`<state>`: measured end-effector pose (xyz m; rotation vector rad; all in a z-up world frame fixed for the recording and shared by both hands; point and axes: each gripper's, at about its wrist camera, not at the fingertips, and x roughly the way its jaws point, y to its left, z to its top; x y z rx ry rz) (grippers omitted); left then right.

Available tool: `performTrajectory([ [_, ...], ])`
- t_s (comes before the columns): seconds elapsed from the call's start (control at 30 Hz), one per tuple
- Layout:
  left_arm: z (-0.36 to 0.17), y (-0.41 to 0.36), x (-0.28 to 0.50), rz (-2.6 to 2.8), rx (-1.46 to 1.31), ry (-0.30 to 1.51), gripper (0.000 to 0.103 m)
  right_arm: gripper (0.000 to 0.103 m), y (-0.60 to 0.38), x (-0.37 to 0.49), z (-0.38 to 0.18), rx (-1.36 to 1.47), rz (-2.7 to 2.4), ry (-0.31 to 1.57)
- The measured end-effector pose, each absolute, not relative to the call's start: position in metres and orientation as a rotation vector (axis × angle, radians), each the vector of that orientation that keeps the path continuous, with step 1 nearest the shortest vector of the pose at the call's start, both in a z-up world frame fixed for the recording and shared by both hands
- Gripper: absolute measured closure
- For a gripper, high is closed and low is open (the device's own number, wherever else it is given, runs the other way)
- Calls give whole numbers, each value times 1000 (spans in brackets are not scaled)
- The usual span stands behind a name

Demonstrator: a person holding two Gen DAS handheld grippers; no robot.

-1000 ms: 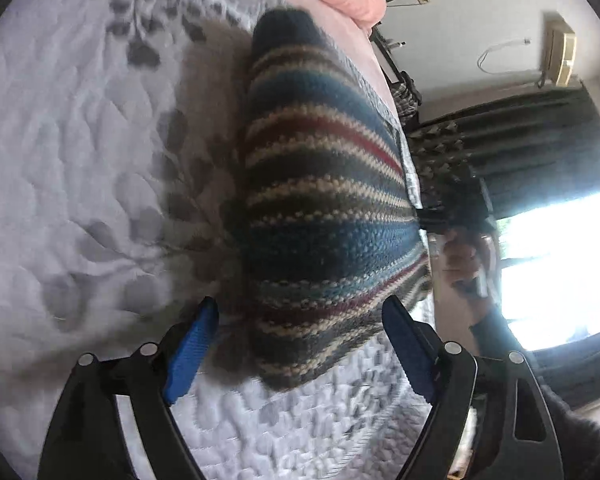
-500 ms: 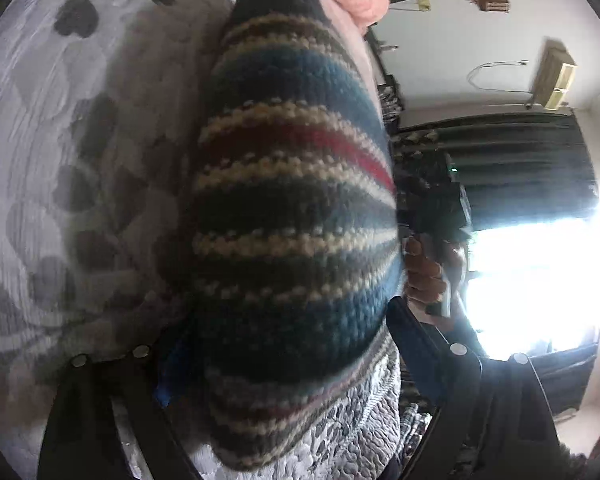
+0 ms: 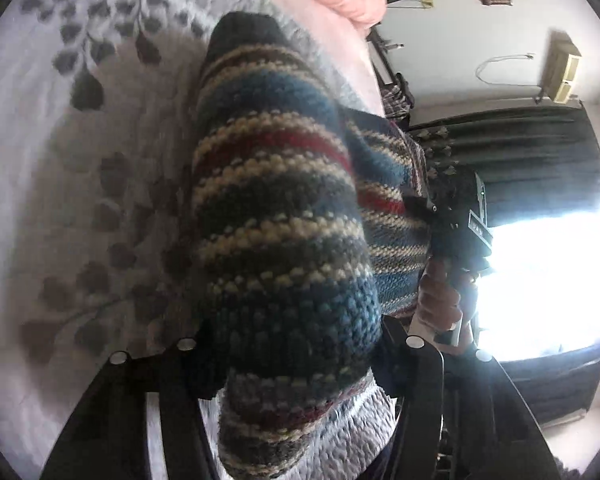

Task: Fold small clothes

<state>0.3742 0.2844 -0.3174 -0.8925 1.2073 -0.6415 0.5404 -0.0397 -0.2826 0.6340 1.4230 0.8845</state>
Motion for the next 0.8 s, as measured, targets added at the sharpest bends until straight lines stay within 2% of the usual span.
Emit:
performTrajectory([
  [0.2, -289, 346, 300, -656, -877, 1182, 46, 62, 10, 478, -269, 706, 968, 1421],
  [0.37, -323, 390, 235, -599, -902, 1213, 41, 58, 69, 426, -322, 646, 999, 1536],
  [0.43, -353, 401, 219, -492, -892, 1281, 35, 49, 81, 413, -344, 552, 928, 1589],
  [0.47, -369, 404, 212, -459, -898, 1311, 30, 40, 84, 412, -347, 524, 906, 1590],
  [0.53, -372, 408, 205, -444, -944, 1299, 29, 37, 78, 411, -339, 522, 878, 1574],
  [0.6, -351, 412, 201, -380, -889, 1246, 28, 34, 62, 407, -311, 472, 826, 1489],
  [0.7, -306, 424, 182, -247, -786, 1088, 27, 36, 36, 404, -268, 456, 786, 1361],
  [0.77, -290, 417, 172, -384, -884, 997, 27, 43, 42, 405, -259, 428, 805, 1364],
  [0.8, -290, 410, 172, -460, -929, 983, 27, 50, 43, 403, -261, 415, 806, 1376],
])
